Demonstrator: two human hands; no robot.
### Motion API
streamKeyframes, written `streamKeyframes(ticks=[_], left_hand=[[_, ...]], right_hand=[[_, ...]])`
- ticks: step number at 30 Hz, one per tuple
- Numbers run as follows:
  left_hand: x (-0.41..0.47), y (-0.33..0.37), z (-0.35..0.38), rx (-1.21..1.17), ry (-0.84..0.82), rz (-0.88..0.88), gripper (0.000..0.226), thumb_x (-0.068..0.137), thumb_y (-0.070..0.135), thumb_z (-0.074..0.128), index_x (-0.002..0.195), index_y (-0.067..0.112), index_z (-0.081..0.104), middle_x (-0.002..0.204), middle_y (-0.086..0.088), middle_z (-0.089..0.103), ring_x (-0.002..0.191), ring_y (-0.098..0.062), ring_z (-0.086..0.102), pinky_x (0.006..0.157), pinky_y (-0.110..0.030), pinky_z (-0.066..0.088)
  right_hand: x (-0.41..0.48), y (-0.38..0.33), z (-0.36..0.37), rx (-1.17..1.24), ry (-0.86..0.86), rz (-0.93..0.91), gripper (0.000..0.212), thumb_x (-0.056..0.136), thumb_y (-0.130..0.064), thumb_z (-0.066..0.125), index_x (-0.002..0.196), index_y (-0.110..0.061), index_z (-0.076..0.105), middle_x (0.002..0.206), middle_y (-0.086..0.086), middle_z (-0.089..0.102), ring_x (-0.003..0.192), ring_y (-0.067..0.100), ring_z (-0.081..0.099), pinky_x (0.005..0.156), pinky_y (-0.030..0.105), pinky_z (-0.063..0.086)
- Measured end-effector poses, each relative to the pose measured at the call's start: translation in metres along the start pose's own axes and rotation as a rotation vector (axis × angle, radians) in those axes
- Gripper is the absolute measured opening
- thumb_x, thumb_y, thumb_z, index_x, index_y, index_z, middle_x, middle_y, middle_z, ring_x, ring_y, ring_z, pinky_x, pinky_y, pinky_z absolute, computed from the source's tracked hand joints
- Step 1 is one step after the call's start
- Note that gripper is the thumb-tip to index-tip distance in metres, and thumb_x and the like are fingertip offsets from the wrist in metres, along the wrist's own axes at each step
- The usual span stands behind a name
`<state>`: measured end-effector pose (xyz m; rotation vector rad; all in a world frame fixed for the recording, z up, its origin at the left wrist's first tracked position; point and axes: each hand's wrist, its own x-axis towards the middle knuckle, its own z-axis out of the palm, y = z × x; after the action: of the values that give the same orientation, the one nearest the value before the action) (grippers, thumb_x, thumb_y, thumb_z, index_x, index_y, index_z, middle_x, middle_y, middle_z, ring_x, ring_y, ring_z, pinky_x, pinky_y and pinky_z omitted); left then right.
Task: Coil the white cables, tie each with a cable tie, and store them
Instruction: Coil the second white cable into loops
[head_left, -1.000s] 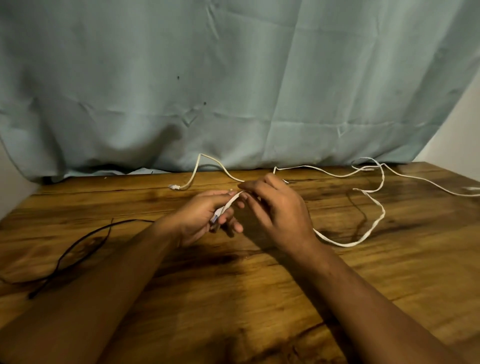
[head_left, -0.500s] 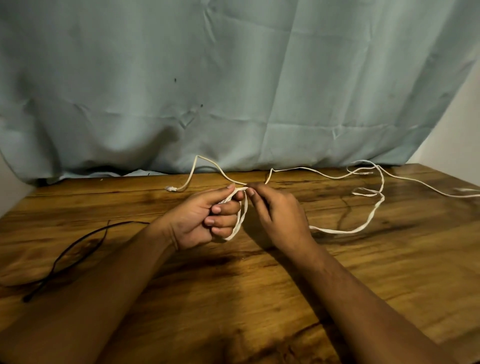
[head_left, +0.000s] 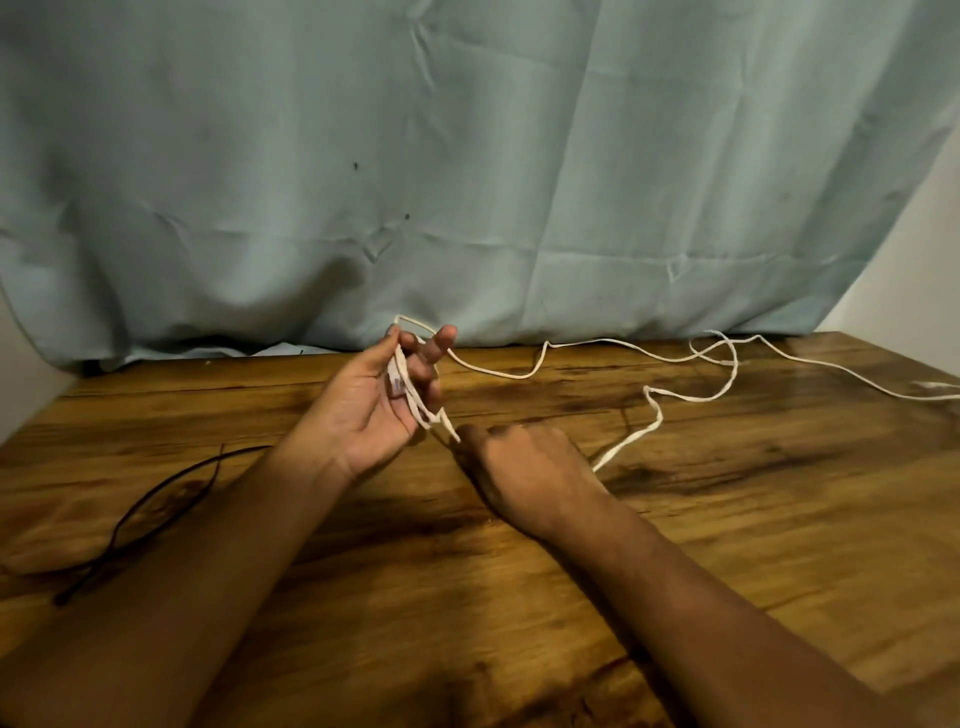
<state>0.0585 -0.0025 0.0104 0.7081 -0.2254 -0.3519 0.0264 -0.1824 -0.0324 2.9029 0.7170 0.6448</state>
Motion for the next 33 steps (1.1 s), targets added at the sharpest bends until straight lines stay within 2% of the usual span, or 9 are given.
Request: streamKeyframes(ticks=[2,4,9,14,17,20,24,29,33], left_hand=[[0.001,0.0,-0.001,-0.011,0.041,0.027,0.033,0.107,0.032,0.041,0.082,0.019,0.058,0.118,-0.016,0.074,0.093,-0.02,0.076,0.08,-0.041,0.063],[0.003,-0.002,-0.004,0.003,0.061,0.013,0.034,0.108,0.03,0.041,0.082,0.017,0.059,0.128,-0.022,0.069,0.118,-0.035,0.068,0.099,-0.056,0.053],[0.01,-0.005,-0.009,0.213,0.145,0.004,0.035,0.108,0.034,0.038,0.081,0.024,0.057,0.128,-0.009,0.07,0.135,-0.03,0.055,0.121,-0.054,0.027],[0.015,-0.013,-0.012,0.349,0.171,0.121,0.029,0.109,0.019,0.04,0.087,0.012,0.057,0.128,-0.027,0.064,0.123,-0.028,0.065,0.093,-0.035,0.058],[0.014,-0.018,-0.014,0.471,0.149,0.143,0.028,0.108,0.013,0.042,0.086,0.006,0.057,0.11,-0.023,0.071,0.112,-0.026,0.071,0.107,-0.044,0.05],[0.01,-0.024,-0.015,0.644,0.109,0.079,0.029,0.107,0.02,0.045,0.087,0.009,0.063,0.086,-0.007,0.076,0.086,-0.021,0.073,0.078,-0.034,0.055],[0.006,-0.029,-0.012,0.906,0.016,0.061,0.028,0.108,0.02,0.046,0.087,0.013,0.063,0.072,-0.004,0.068,0.072,-0.017,0.062,0.067,-0.032,0.046],[0.002,-0.029,-0.007,0.834,-0.024,-0.027,0.028,0.109,0.02,0.04,0.092,0.006,0.056,0.051,-0.005,0.045,0.056,-0.025,0.065,0.06,-0.032,0.043],[-0.004,-0.028,0.002,0.64,-0.102,-0.141,0.028,0.107,0.023,0.039,0.087,0.011,0.054,0.051,0.004,0.031,0.042,-0.013,0.035,0.054,-0.028,0.031]], right_hand=[[0.0,-0.005,0.0,-0.036,0.013,-0.072,0.02,0.104,-0.035,0.046,0.112,-0.022,0.059,0.098,0.009,0.074,0.086,0.037,0.071,0.062,0.037,0.039],[-0.001,-0.009,-0.003,-0.053,0.036,-0.122,0.021,0.103,-0.036,0.047,0.108,-0.021,0.061,0.096,0.009,0.074,0.085,0.037,0.071,0.061,0.037,0.042],[-0.003,-0.006,-0.013,0.013,0.068,-0.173,0.026,0.102,-0.046,0.049,0.102,-0.023,0.061,0.097,0.005,0.073,0.087,0.034,0.07,0.065,0.037,0.046],[-0.005,-0.008,-0.023,0.117,0.068,-0.22,0.021,0.101,-0.044,0.049,0.105,-0.027,0.062,0.095,-0.002,0.07,0.086,0.025,0.067,0.067,0.036,0.045],[-0.006,-0.005,-0.03,0.193,0.185,-0.223,0.019,0.099,-0.04,0.052,0.105,-0.026,0.064,0.097,-0.003,0.07,0.087,0.021,0.065,0.068,0.033,0.042],[-0.004,0.005,-0.029,0.218,0.291,-0.174,0.031,0.1,-0.041,0.047,0.114,-0.023,0.068,0.104,-0.002,0.069,0.091,0.017,0.063,0.079,0.034,0.048],[-0.004,0.015,-0.023,0.32,0.435,-0.103,0.027,0.102,-0.033,0.053,0.117,-0.018,0.071,0.104,0.001,0.065,0.093,0.02,0.061,0.078,0.039,0.05],[-0.003,0.026,-0.017,0.391,0.532,0.015,0.026,0.103,-0.03,0.055,0.119,-0.019,0.072,0.102,0.001,0.064,0.09,0.021,0.064,0.075,0.041,0.054],[-0.005,0.03,-0.013,0.452,0.562,0.127,0.023,0.105,-0.034,0.055,0.119,-0.026,0.072,0.099,-0.007,0.063,0.084,0.014,0.062,0.071,0.038,0.053]])
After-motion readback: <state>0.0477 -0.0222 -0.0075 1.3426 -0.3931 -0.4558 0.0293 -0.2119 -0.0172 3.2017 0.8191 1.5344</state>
